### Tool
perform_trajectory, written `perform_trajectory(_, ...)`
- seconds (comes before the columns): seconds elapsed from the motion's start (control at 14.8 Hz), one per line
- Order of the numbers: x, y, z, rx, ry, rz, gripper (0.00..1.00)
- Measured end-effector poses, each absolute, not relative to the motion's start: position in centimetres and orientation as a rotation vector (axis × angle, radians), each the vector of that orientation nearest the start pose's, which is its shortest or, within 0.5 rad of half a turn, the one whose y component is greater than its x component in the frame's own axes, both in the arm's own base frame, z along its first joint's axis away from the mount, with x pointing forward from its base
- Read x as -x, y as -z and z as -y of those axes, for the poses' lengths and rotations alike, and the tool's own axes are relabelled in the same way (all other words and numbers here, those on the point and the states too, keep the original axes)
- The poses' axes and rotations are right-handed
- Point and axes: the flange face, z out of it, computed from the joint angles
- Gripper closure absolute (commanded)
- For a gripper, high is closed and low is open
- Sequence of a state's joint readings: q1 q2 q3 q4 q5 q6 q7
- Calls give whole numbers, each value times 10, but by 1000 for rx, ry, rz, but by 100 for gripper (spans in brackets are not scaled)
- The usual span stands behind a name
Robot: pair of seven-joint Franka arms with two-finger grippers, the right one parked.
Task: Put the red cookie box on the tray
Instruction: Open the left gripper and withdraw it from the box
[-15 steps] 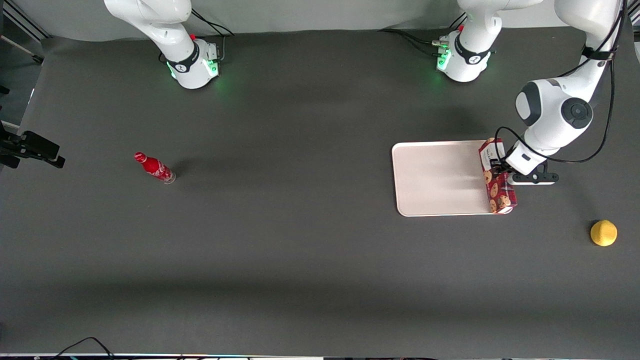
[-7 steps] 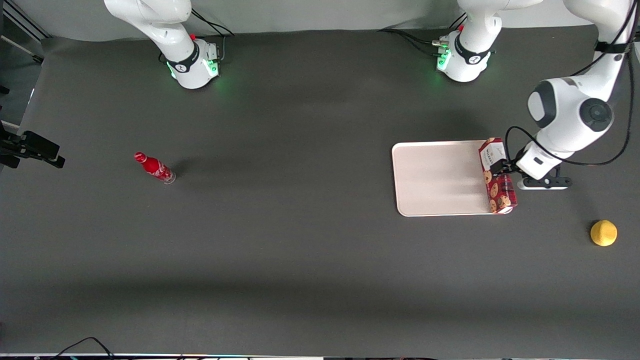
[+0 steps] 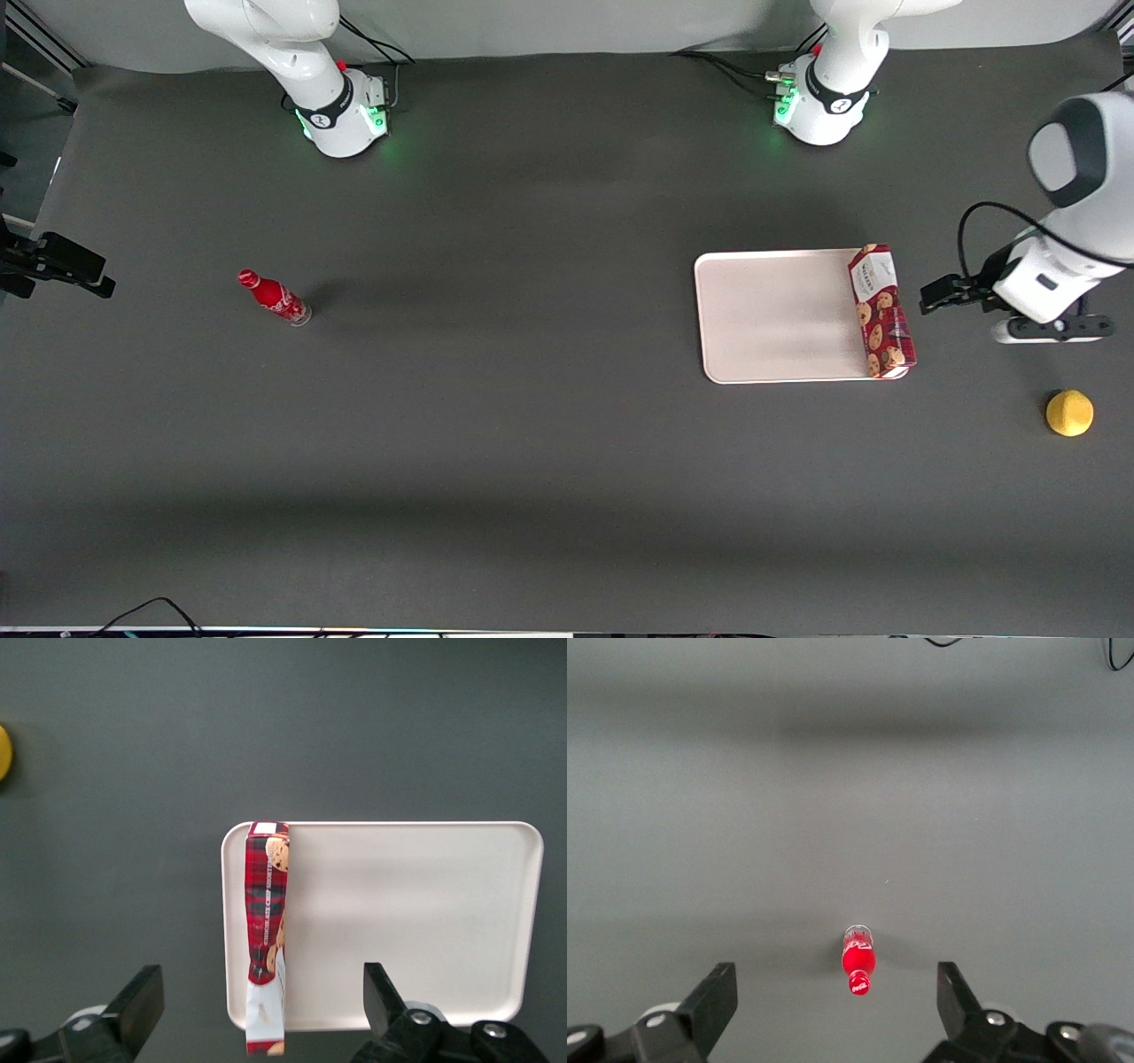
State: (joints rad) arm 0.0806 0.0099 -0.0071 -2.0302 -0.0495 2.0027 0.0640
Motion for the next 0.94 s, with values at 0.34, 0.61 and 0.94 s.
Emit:
perform_trajectory(0.34, -546, -555, -8, 3143, -45, -41, 0)
perform_trajectory(0.61, -521, -627, 12, 3113, 16, -87, 0)
perform_trajectory(0.94, -504, -669, 12, 3108, 85, -81, 0)
